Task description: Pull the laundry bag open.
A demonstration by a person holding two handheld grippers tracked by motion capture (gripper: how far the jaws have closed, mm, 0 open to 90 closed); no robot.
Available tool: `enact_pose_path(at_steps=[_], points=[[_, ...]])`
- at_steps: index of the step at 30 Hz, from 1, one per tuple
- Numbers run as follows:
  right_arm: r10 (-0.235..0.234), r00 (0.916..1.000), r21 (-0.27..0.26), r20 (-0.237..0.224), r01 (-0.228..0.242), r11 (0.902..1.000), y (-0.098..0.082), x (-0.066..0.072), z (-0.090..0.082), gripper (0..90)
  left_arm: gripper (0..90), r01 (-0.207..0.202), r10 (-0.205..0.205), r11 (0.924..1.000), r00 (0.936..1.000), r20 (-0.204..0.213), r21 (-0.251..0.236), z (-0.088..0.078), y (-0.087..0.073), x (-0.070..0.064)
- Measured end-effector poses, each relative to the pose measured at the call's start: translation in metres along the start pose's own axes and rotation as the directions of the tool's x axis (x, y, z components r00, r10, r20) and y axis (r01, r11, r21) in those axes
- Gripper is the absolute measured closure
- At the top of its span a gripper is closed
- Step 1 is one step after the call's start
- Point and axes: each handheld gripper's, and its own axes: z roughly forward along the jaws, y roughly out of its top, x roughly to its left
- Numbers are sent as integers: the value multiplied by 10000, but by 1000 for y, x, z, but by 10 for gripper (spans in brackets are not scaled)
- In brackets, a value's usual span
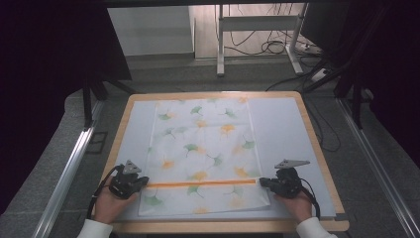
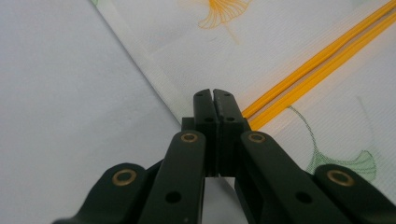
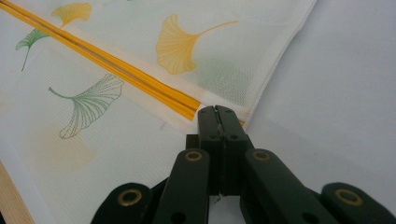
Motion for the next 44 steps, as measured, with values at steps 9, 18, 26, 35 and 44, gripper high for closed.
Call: enact_pose_path(at_steps=[9,18,26,35,44], points=[[-2,10000,50,10,2,10000,-2,1,-1,896,813,47,-55,9991,9998,-185,-432,-2,0,-1],[153,9998,-677,83,-147,9976,-3,-2,-19,833,627,482,-554,9778,9980,-293,-2041,-23,2,5],[-79,9984,-1560,568,167,9876,-5,-9,-38,651,522,1055,-1179,9628,9924,-352,-2487,-32,-9,26],[286,9936,-2117,1095,-48,9773,-11,-30,-51,532,436,1488,-1605,9600,9866,-309,-2373,-33,-15,32],[244,9942,-2066,1043,-23,9784,-10,-28,-49,493,415,1394,-1525,9643,9874,-419,-2251,-33,-15,30]])
